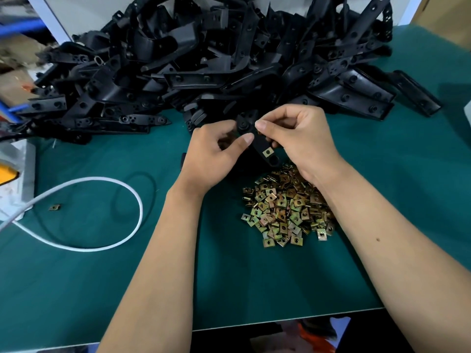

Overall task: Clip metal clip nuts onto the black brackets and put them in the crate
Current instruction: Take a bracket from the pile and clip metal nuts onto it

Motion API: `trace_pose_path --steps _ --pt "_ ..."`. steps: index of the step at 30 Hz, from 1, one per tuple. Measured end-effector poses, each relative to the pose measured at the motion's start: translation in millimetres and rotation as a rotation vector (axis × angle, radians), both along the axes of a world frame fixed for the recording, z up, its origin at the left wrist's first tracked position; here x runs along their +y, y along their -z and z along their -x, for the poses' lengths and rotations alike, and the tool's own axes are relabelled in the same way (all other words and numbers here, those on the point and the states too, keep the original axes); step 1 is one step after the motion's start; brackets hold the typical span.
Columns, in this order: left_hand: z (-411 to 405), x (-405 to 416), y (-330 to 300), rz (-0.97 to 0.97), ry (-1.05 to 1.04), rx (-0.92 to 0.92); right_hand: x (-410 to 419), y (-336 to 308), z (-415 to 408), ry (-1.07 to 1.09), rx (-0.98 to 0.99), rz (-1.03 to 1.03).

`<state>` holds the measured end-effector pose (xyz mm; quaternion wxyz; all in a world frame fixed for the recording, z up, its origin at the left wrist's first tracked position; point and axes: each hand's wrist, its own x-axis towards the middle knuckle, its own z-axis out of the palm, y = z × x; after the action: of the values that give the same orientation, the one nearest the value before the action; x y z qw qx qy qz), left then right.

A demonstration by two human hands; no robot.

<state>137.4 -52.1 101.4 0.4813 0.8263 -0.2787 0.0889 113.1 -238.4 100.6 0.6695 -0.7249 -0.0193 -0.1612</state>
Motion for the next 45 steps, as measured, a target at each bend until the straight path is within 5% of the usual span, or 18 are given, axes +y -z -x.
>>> trace_pose_path --steps 18,31,45 --pt "0 -3 -1 -0.053 -0.025 -0.035 -6 -6 1 -0.061 0.028 0.03" --pt "-3 -3 5 -0.042 -0.084 -0.068 -3 -10 4 -0.082 0.319 -0.189" --pt "-6 -4 10 -0.024 -0.073 -0.091 -3 -12 5 -0.048 0.222 -0.111"
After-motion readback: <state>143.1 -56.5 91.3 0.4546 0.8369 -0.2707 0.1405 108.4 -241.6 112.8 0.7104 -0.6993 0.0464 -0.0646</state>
